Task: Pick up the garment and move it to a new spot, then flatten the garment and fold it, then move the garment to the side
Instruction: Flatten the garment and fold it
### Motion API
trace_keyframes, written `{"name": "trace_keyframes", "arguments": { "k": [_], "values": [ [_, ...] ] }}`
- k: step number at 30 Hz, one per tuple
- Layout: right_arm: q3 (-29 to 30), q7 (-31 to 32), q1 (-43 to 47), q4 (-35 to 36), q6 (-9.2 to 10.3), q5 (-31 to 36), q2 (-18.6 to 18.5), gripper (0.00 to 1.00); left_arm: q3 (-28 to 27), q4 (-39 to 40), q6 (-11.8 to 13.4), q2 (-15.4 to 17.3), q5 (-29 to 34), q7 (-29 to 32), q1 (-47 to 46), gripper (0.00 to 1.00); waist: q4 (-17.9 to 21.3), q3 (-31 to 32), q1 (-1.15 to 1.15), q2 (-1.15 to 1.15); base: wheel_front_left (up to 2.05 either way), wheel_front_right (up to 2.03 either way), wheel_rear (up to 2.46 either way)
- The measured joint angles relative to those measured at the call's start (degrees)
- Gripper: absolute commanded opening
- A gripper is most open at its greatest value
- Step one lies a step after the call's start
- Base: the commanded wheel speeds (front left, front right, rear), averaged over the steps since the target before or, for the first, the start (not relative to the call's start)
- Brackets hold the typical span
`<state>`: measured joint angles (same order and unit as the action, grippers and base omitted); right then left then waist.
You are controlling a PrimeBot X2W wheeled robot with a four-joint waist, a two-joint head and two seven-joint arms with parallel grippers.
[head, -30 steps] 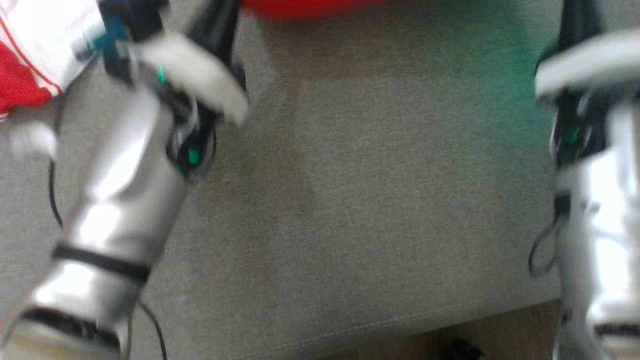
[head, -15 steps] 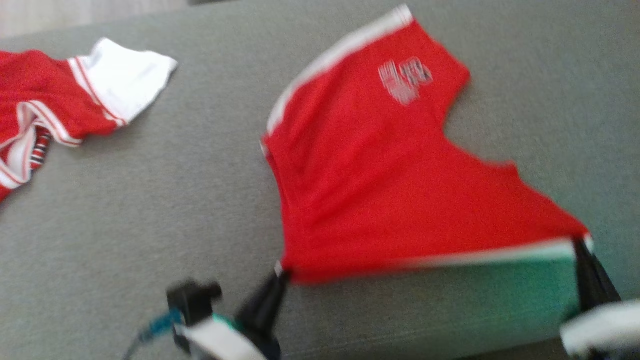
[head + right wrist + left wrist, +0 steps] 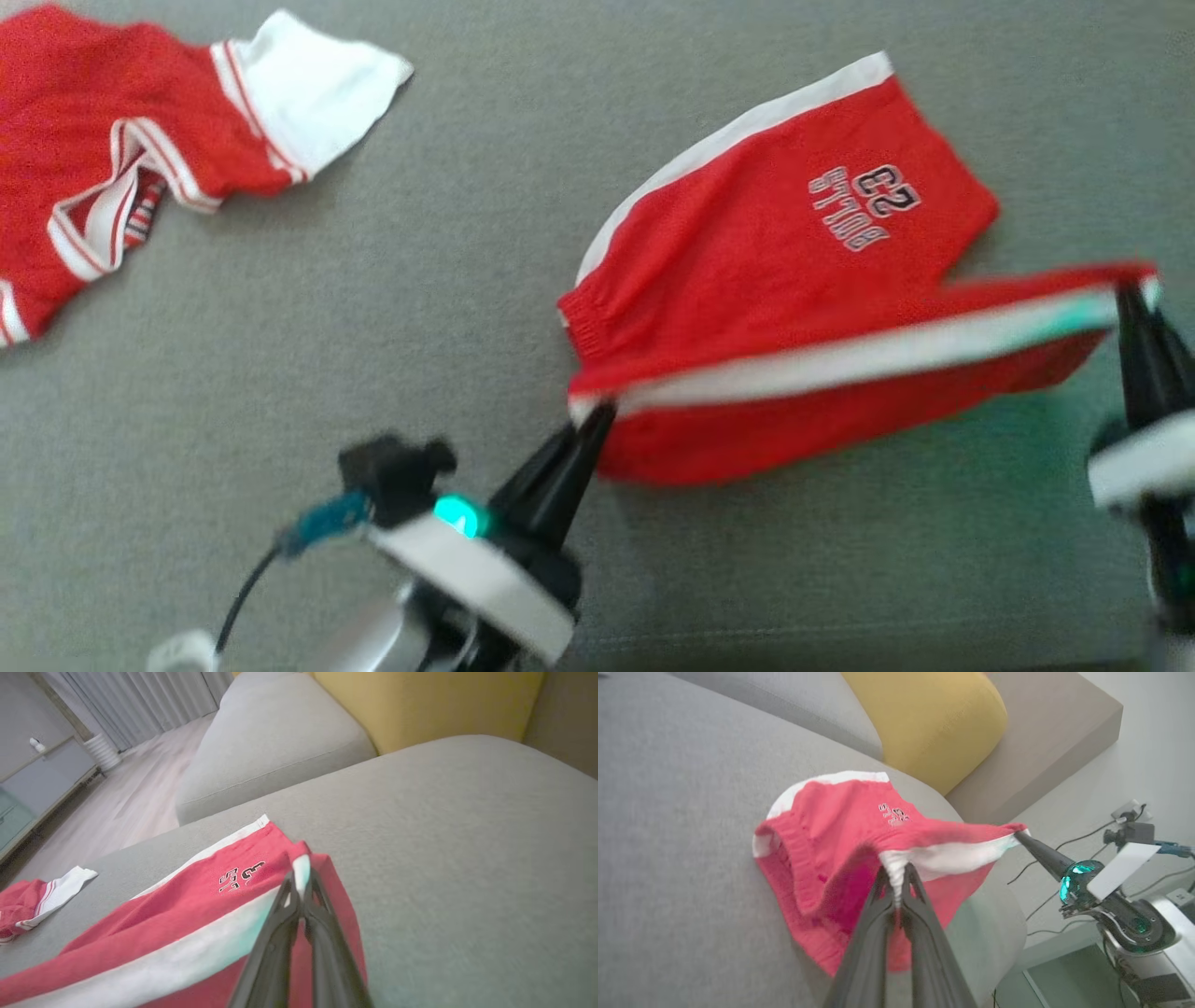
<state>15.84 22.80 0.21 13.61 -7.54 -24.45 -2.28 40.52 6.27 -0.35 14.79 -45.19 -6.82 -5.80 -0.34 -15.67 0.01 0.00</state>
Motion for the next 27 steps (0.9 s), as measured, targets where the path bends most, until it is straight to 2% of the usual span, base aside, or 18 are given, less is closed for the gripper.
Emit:
{"name": "trace_keyframes", "arguments": {
  "k": [4,8,13,22,24,25,26,27],
  "values": [
    [-1.38,3.24,-11.8,-6.27,0.0,2.36,-2.32,0.0,-0.76,-1.15,2.01,-4.26,-0.11,1.63,-7.17,0.0,-2.07,-2.8,0.0,0.0,0.0,0.0,0.0],
    [-1.77,5.31,-23.68,-14.11,0.0,3.39,-5.57,0.0,-2.04,-6.91,3.61,-8.27,0.37,2.13,-15.43,0.0,-4.58,-5.79,-0.01,0.0,0.0,0.0,0.0],
    [-4.36,5.55,-32.85,-24.01,0.0,4.38,-7.45,0.0,-2.23,-16.67,4.89,-10.13,2.49,0.85,-22.06,0.0,-7.49,-8.73,-0.02,0.0,0.0,0.0,0.0],
    [-7.8,3.37,-40.92,-36.96,0.0,6.98,-10.35,0.0,-0.46,-24.93,2.68,-11.77,-0.02,-2.24,-24.47,0.0,-9.49,-10.97,-0.01,0.0,0.0,0.0,0.0],
    [-8.05,2.23,-41.96,-38.75,0.0,7.0,-10.67,0.0,-0.02,-25.75,2.33,-11.93,-0.55,-2.87,-25.57,0.05,-9.61,-10.84,-0.02,0.0,0.0,0.0,0.0],
    [-8.22,1.68,-42.13,-39.38,0.0,7.17,-10.8,0.0,0.25,-26.2,2.33,-12.0,-0.76,-2.88,-26.06,0.16,-9.6,-10.72,-0.01,0.0,0.0,0.0,0.0],
    [-8.34,1.21,-42.17,-40.0,0.0,7.39,-10.83,0.0,0.58,-26.62,2.34,-12.02,-1.01,-3.12,-26.47,0.33,-9.55,-10.64,-0.01,0.0,0.0,0.0,0.0],
    [-8.83,1.02,-42.16,-40.61,0.0,7.4,-10.91,0.34,1.01,-26.87,2.35,-12.02,-1.29,-3.39,-26.64,0.76,-9.45,-10.57,-0.01,0.0,0.0,0.0,0.0]
  ]
}}
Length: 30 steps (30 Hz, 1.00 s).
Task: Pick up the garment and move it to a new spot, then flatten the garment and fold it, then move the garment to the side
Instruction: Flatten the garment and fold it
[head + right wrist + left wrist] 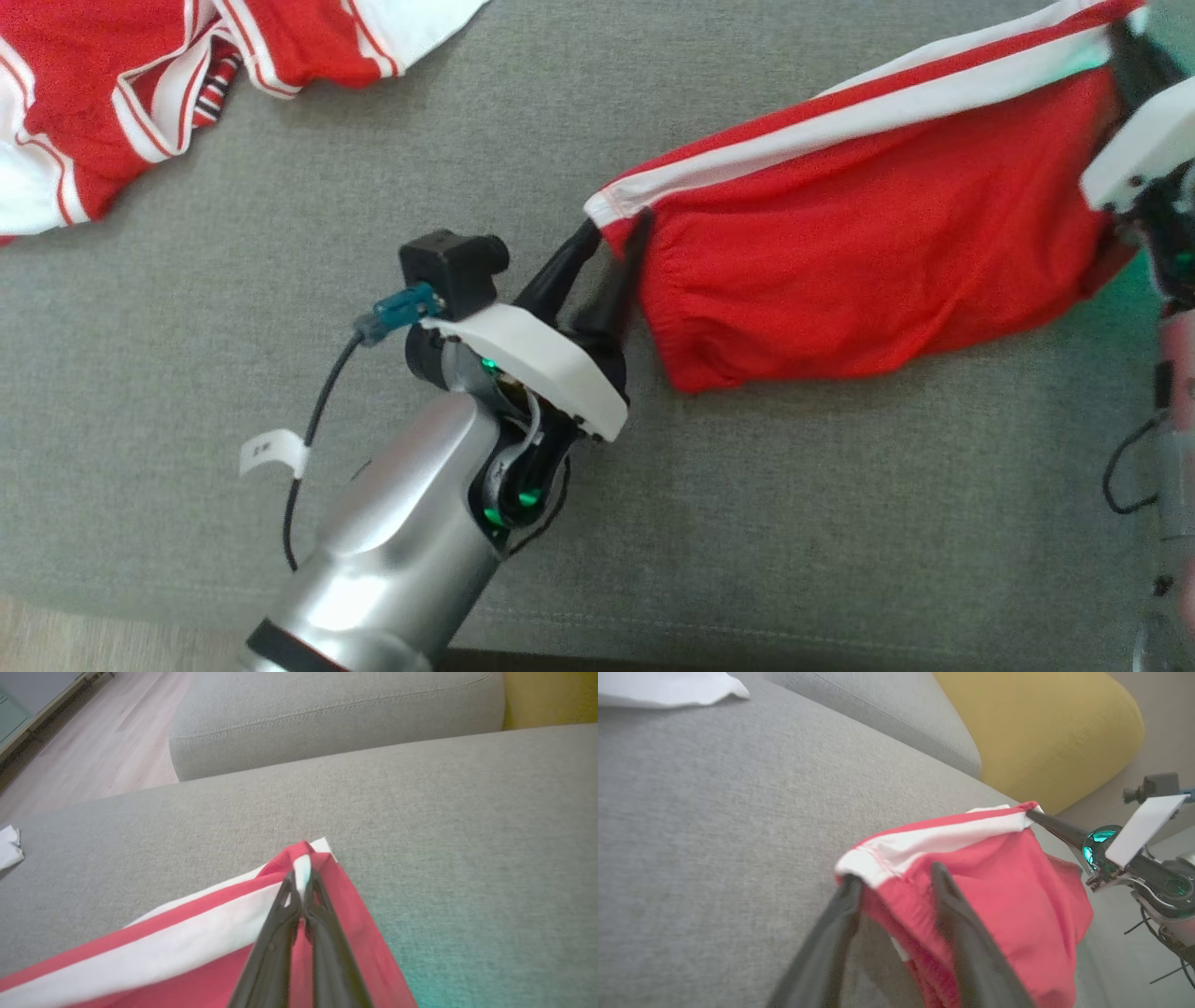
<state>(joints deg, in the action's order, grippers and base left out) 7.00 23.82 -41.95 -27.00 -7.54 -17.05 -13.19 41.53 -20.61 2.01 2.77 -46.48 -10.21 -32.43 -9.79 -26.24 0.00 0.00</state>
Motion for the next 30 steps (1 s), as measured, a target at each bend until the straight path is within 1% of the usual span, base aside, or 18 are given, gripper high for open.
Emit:
{"name": "trace_keyframes", "arguments": {
  "k": [1,2,6,8,10,12,15,17,18,19,21,22,24,27,28,29,30],
  "values": [
    [-0.68,-0.12,0.01,-0.7,0.0,-0.01,-0.09,0.96,0.49,-0.36,0.0,0.0,-0.2,0.04,-0.04,1.0,0.14,0.07,0.0,0.0,0.0,0.0,0.0],
    [-1.22,-0.12,0.02,-1.36,0.0,0.0,-0.09,1.0,0.93,-0.76,0.01,-0.1,-0.41,0.27,-0.04,1.0,0.31,0.19,-0.01,0.0,0.0,0.0,0.0],
    [-4.3,-0.21,0.31,-1.54,0.0,2.33,-1.4,1.0,2.21,-1.24,0.3,0.24,-0.41,0.65,0.07,1.0,1.4,1.06,0.0,0.0,0.0,0.0,0.0],
    [-6.58,0.05,0.62,-1.09,0.0,3.83,-2.82,1.0,2.4,0.03,0.64,1.25,0.13,0.87,0.7,1.0,2.25,1.55,0.0,0.0,0.0,0.0,0.0],
    [-8.01,0.85,1.66,0.13,0.0,4.75,-3.93,1.0,2.41,2.59,1.78,3.11,1.01,0.69,1.97,1.0,3.09,2.05,0.0,0.0,0.0,0.0,0.0],
    [-8.4,1.13,2.87,0.94,0.0,5.33,-4.37,1.0,2.37,5.69,3.44,5.35,2.34,-0.08,3.98,1.0,3.79,2.5,0.0,0.0,0.0,0.0,0.0],
    [-8.29,1.9,3.66,1.31,0.0,5.45,-4.39,1.0,1.98,10.81,7.22,8.09,5.6,-2.1,7.33,1.0,4.26,2.87,0.0,0.0,0.0,0.0,0.0],
    [-8.18,2.37,3.69,1.29,0.0,5.81,-4.42,1.0,1.46,14.25,9.78,9.04,8.55,-3.27,9.01,1.0,4.04,2.7,0.0,0.0,0.0,0.0,0.0],
    [-8.16,2.78,3.68,1.08,0.0,5.94,-4.35,1.0,1.02,15.73,10.77,9.31,9.83,-3.57,9.67,1.0,3.87,2.55,0.0,0.0,0.0,0.0,0.0],
    [-8.16,2.78,3.68,1.08,0.0,5.94,-4.35,1.0,1.02,15.73,10.77,9.31,9.83,-3.57,9.67,1.0,3.87,2.55,0.0,0.0,0.0,0.0,0.0],
    [-7.97,3.53,3.66,-0.18,0.0,6.87,-4.32,1.0,0.0,18.33,12.47,9.4,12.16,-4.04,10.78,1.0,3.36,2.26,0.0,0.0,0.0,0.0,0.0],
    [-7.86,3.52,3.66,-1.07,0.0,7.73,-4.46,1.0,0.0,19.18,12.88,9.46,13.72,-4.08,11.25,1.0,3.01,2.12,0.0,0.0,0.0,0.0,0.0],
    [-7.24,3.69,3.64,-2.92,0.0,8.57,-4.52,1.0,-0.41,20.74,13.55,9.23,16.67,-4.08,12.39,1.0,2.23,1.85,0.0,0.0,0.0,0.0,0.0],
    [-6.77,4.68,1.52,-5.68,0.0,8.69,-4.28,1.0,-3.28,22.91,13.47,8.04,21.2,-4.09,15.37,1.0,1.1,1.3,0.0,0.0,0.0,0.0,0.0],
    [-6.87,5.02,0.77,-6.33,0.0,8.12,-4.15,0.2,-3.71,22.87,13.17,7.82,22.19,-4.09,16.12,1.0,0.96,1.3,0.0,0.0,0.0,0.0,0.0],
    [-6.86,5.16,0.21,-6.88,0.0,7.14,-3.79,0.0,-4.11,22.78,12.74,7.7,22.99,-4.09,16.84,1.0,0.92,1.42,0.0,0.0,0.0,0.0,0.0],
    [-7.02,5.21,0.17,-7.2,0.01,6.0,-3.45,0.0,-4.86,22.68,12.23,7.49,23.59,-4.09,17.6,1.0,0.94,1.66,0.0,0.0,0.0,0.0,0.0]
  ]
}}
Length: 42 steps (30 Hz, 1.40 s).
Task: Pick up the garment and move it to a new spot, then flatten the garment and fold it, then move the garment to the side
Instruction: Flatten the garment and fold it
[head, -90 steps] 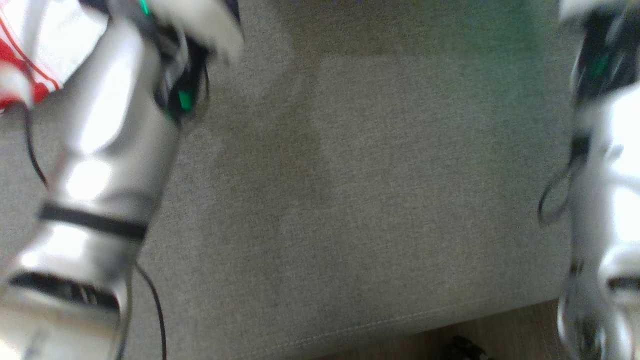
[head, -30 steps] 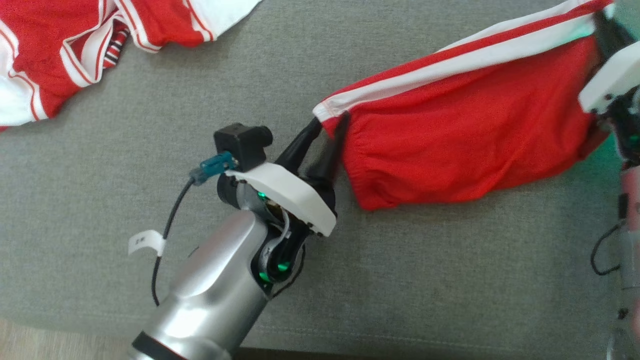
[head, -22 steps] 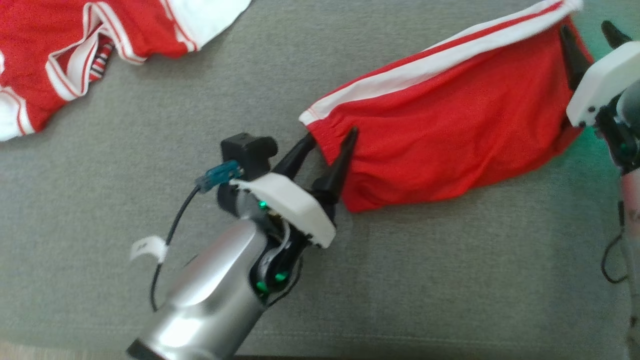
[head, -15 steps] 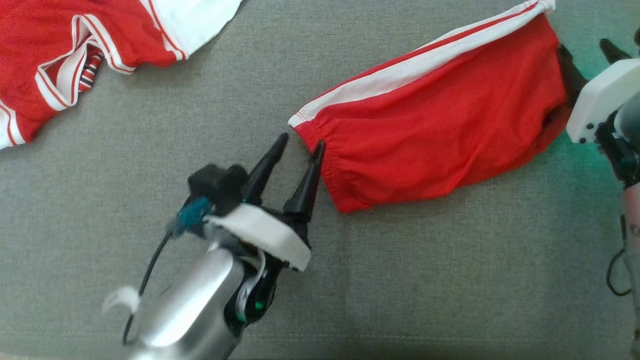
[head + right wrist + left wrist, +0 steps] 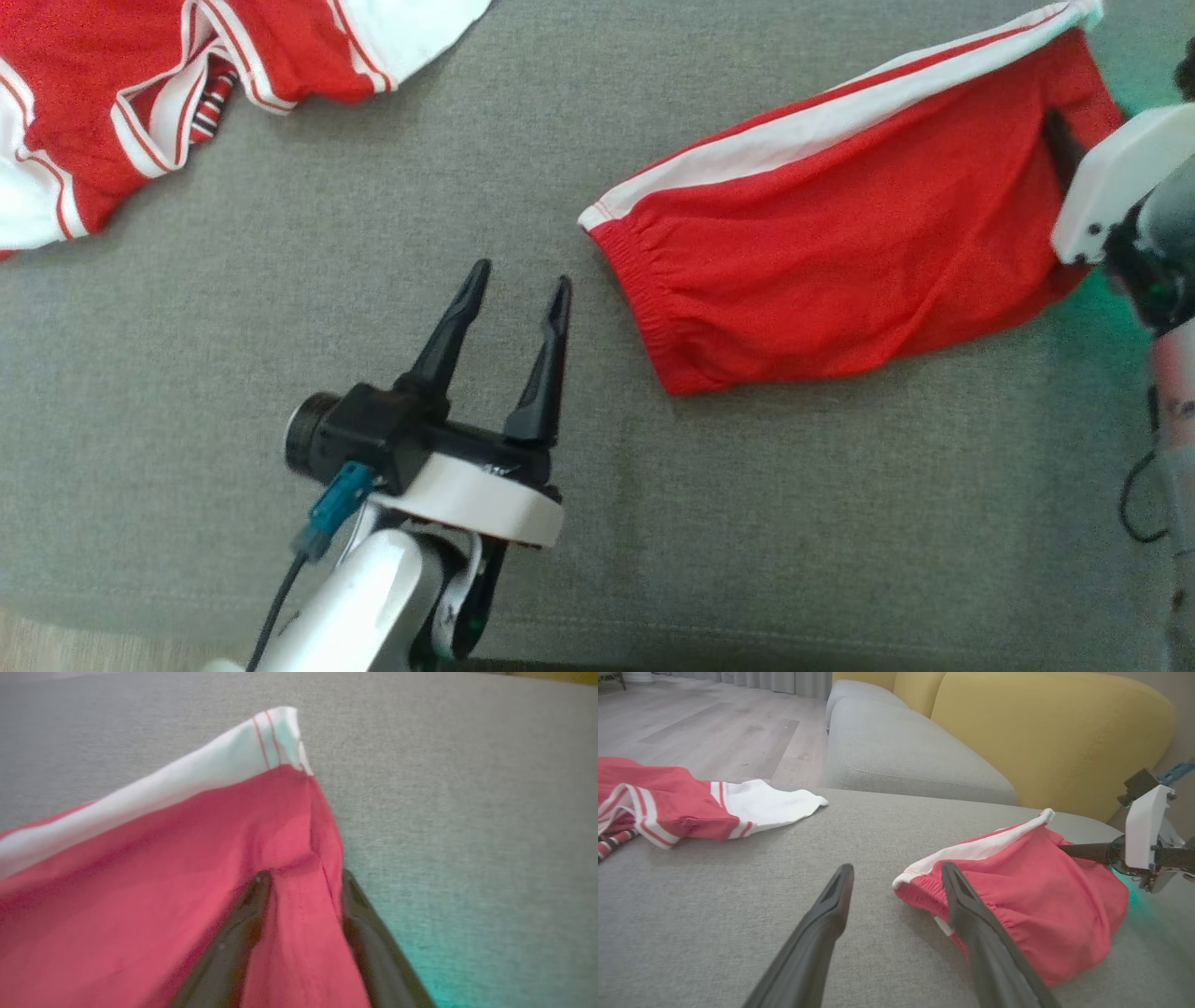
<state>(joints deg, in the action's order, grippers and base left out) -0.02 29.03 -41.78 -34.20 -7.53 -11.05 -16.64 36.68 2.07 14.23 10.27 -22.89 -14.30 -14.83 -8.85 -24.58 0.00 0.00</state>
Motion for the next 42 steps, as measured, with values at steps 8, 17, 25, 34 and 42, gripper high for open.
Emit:
{"name": "trace_keyframes", "arguments": {
  "k": [8,17,25,34,42],
  "values": [
    [0.45,-3.01,4.22,0.41,-0.01,-9.64,1.92,0.0,-8.1,-0.32,-3.74,-1.79,3.5,0.0,5.43,1.0,3.26,2.47,0.0,0.0,0.0,0.0,0.0],
    [11.91,-8.98,10.62,0.09,0.0,-8.89,-3.99,0.0,-13.02,-2.11,-9.06,-3.87,6.34,0.0,12.04,1.0,6.85,6.5,0.0,0.0,0.0,0.0,0.0],
    [8.18,-10.88,12.38,9.71,0.0,-7.95,-5.03,0.0,-15.56,-2.68,-11.83,-6.01,7.2,0.0,14.07,1.0,5.76,7.69,0.0,0.0,0.0,0.0,0.0],
    [-11.39,-4.09,17.13,24.02,0.0,-9.21,0.7,0.0,-16.38,-4.12,-13.24,-6.97,7.17,0.0,15.47,1.0,3.16,8.29,0.0,0.0,0.0,0.0,0.0],
    [-15.86,-3.08,17.23,20.69,-0.01,-7.0,5.22,0.0,-14.94,-4.57,-12.02,-7.09,4.79,0.0,15.45,1.0,0.06,8.95,0.0,0.0,0.0,0.0,0.0]
  ]
}}
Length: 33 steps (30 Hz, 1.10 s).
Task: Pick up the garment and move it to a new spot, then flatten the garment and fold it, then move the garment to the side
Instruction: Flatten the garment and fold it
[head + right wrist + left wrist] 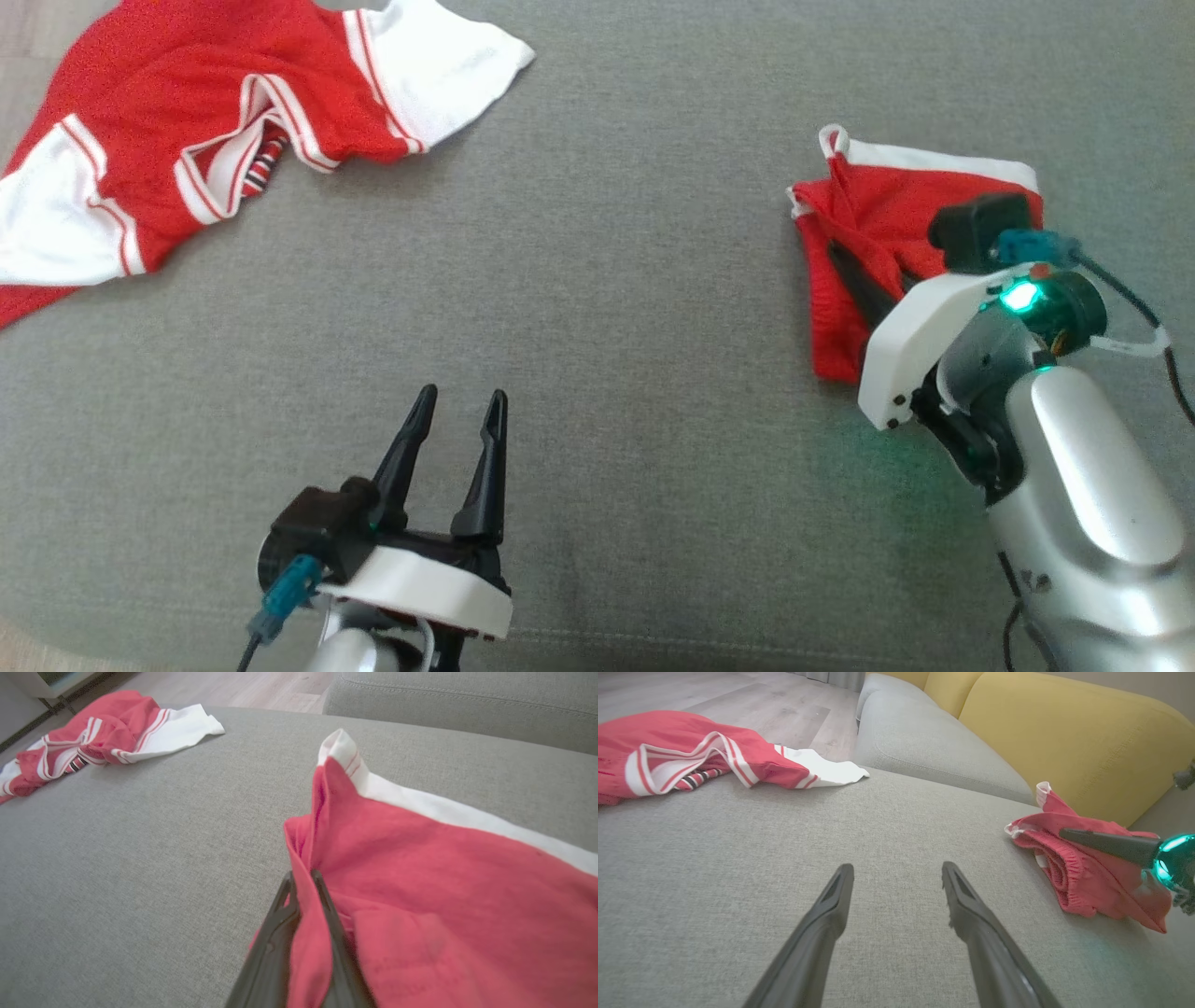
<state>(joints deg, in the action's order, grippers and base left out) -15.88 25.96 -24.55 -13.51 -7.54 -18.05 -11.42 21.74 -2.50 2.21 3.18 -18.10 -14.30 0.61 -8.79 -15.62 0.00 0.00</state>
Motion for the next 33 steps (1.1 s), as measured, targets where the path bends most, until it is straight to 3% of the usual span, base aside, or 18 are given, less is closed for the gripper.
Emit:
{"name": "trace_keyframes", "arguments": {
  "k": [1,2,3,4,13,20,33],
  "values": [
    [-0.02,-0.02,0.1,-0.48,0.01,0.55,0.0,0.01,0.01,0.0,0.35,0.0,-0.31,0.0,0.0,1.0,-0.31,0.2,0.0,0.0,0.0,0.0,0.0],
    [0.01,-0.19,0.36,-0.91,0.01,0.99,0.0,0.27,0.01,-0.01,0.36,0.0,-0.46,0.0,0.01,1.0,-0.55,0.43,0.0,0.0,0.0,0.0,0.0],
    [-0.1,-0.31,0.66,-1.31,0.01,1.47,0.0,0.76,0.01,-0.03,0.37,0.0,-0.47,0.0,0.03,1.0,-0.71,0.67,0.0,0.0,0.0,0.0,0.0],
    [-0.53,-0.31,0.84,-1.76,0.01,1.8,-0.01,1.0,-0.01,-0.07,0.4,0.0,-0.47,0.0,0.05,1.0,-0.78,0.92,0.0,0.0,0.0,0.0,0.0],
    [-4.48,-4.04,4.46,-0.64,0.0,-0.92,3.43,1.0,-0.64,-1.11,0.81,-0.02,-0.73,0.0,0.52,1.0,1.58,3.21,0.0,0.0,0.0,0.0,0.0],
    [-1.07,-11.57,10.68,5.69,0.01,-0.66,3.63,1.0,-3.28,-1.2,0.67,-0.02,-0.03,0.01,3.52,1.0,4.33,7.17,0.0,0.0,0.0,0.0,0.0],
    [18.69,-24.63,24.56,10.09,0.01,7.65,4.13,1.0,-7.86,-0.29,-0.29,0.01,1.99,0.01,9.84,1.0,6.76,13.77,0.0,0.0,0.0,0.0,0.0]
  ]
}}
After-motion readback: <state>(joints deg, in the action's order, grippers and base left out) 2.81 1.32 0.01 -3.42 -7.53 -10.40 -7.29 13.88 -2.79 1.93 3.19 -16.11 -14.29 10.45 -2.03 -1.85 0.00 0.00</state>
